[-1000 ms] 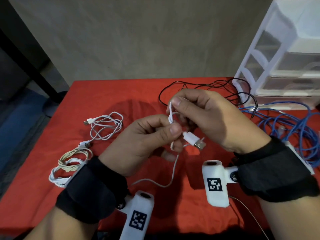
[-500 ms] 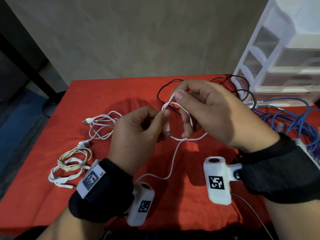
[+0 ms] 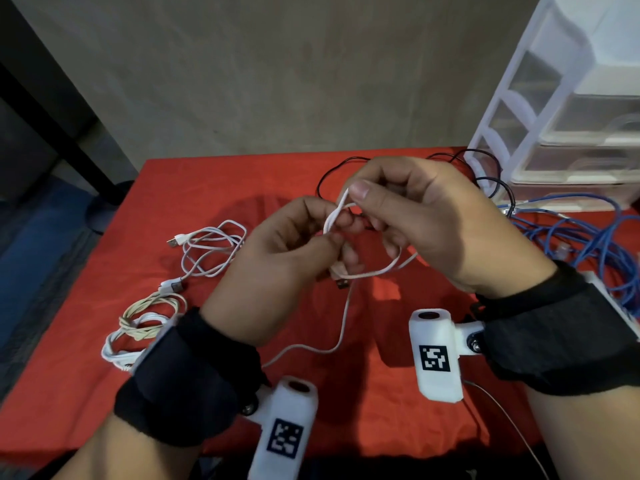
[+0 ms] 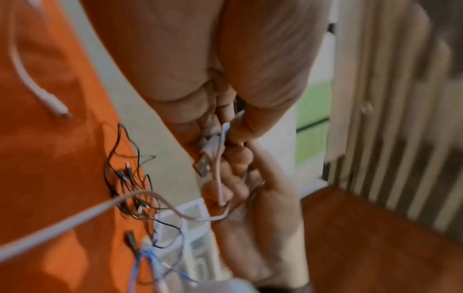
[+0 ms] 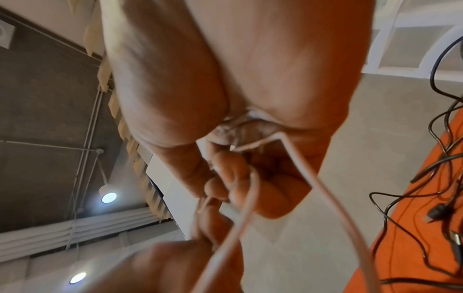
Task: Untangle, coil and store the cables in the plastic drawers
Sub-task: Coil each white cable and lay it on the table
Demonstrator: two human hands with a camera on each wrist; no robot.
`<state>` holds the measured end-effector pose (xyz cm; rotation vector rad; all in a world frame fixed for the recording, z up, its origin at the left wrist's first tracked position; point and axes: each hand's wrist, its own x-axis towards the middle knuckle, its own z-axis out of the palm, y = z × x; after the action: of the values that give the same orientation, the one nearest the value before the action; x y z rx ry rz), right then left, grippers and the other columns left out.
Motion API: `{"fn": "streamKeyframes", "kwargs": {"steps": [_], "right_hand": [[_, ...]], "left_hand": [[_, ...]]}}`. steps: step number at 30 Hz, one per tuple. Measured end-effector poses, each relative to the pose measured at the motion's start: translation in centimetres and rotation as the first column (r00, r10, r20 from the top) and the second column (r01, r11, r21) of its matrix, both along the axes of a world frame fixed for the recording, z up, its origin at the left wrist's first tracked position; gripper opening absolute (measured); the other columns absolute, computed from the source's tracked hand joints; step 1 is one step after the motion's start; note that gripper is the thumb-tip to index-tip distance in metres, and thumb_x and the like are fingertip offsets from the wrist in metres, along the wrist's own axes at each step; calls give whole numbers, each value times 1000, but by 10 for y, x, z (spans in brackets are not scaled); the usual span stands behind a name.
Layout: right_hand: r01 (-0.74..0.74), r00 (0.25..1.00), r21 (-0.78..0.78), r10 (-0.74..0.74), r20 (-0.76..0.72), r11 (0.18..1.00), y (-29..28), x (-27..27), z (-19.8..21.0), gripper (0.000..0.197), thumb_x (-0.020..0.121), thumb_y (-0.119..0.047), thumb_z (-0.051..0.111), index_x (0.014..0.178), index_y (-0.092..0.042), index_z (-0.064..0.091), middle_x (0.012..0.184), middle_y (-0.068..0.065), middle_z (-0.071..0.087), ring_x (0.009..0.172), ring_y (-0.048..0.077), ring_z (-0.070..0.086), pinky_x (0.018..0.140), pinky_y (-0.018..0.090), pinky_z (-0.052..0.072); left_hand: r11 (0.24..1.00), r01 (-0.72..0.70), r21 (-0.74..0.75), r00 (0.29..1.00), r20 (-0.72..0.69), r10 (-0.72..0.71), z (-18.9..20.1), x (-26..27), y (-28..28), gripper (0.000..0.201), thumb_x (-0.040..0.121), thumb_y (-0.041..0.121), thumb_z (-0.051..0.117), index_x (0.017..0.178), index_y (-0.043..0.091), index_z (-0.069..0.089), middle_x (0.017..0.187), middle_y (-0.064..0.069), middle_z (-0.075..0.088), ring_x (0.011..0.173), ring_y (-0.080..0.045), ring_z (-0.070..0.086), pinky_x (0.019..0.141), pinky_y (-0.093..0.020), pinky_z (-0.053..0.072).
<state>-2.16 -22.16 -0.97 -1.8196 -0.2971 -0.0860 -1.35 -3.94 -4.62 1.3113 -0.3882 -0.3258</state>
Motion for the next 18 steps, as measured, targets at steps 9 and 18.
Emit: {"fn": "streamKeyframes", "kwargs": {"steps": [9, 18], "right_hand": [[-112, 988, 188, 130, -82, 976, 6, -3, -4, 18, 104, -10, 50, 96, 2, 62, 67, 2, 59, 56, 10, 55, 43, 21, 41], [-40, 993, 270, 68, -96, 962, 12, 2, -8, 13, 100, -15, 60, 93, -8, 68, 84, 44, 51, 62, 22, 45, 44, 21, 35]], "left_hand": [[978, 169, -123, 935, -293, -198, 20, -4, -3, 34, 102, 32, 41, 91, 8, 61, 80, -4, 60, 49, -6, 31, 50, -20, 35], [979, 39, -200, 908, -402, -119, 20, -4, -6, 30, 90, 32, 54, 65, 17, 58, 72, -1, 61, 51, -7, 56, 48, -19, 47]]}}
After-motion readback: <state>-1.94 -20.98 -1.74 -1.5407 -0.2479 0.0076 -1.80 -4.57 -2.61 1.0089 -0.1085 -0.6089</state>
